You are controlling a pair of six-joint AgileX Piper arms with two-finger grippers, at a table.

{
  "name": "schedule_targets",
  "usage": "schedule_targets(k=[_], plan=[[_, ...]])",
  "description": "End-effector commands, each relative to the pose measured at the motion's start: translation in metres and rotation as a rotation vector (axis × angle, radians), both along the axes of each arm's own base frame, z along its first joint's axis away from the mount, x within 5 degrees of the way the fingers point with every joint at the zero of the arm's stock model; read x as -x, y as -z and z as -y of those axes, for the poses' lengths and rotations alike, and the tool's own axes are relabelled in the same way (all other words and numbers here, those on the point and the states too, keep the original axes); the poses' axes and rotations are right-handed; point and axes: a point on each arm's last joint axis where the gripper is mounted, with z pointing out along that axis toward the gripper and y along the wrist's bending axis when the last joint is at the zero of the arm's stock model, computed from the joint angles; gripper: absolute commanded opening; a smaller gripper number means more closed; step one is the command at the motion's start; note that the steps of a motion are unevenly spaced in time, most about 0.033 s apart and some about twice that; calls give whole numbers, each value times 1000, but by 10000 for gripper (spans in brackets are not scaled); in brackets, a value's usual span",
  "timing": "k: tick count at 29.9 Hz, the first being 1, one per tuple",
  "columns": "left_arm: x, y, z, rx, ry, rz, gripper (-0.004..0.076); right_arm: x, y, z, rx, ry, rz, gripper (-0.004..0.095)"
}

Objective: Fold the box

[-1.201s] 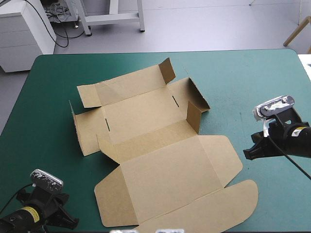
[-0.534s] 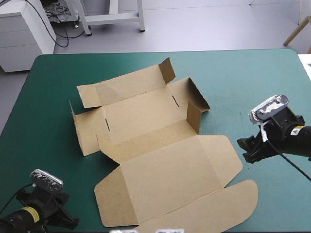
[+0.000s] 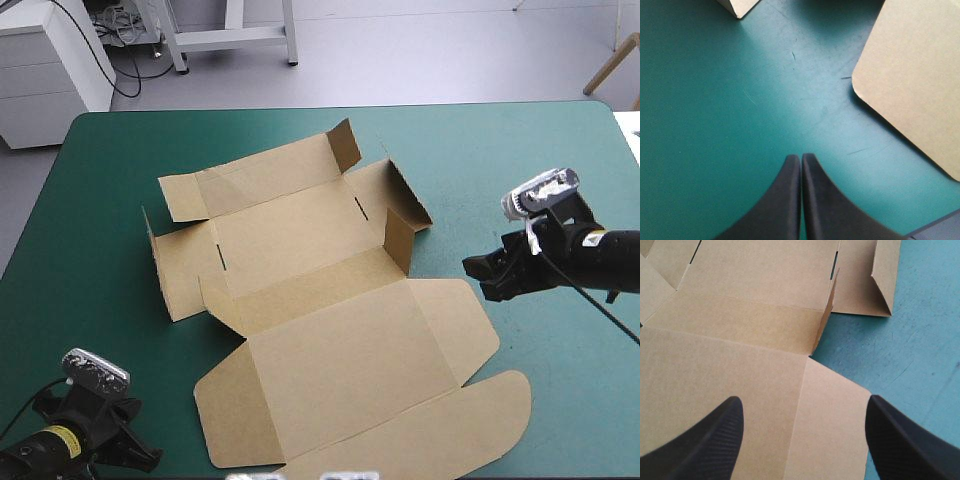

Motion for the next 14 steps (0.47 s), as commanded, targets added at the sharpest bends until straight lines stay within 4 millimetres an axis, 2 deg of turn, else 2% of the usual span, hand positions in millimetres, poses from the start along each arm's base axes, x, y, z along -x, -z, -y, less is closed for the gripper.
schedule_targets(k=[1, 4, 7, 10, 14], plan=[[-5, -9, 1, 17, -4, 65, -10, -18, -23, -3, -61, -14, 71, 615], [-5, -10, 0, 5, -6, 70, -10, -40, -28, -6, -72, -36, 50, 615], [-5, -10, 0, 1, -7, 72, -10, -60, -29, -22, -46, -91, 19, 613], [-5, -9, 0, 0, -7, 69, -10, -84, -23, -41, 12, -92, -20, 607], [-5, -9, 0, 2, -7, 66, -10, -122, 1, -59, 131, -74, -96, 607]])
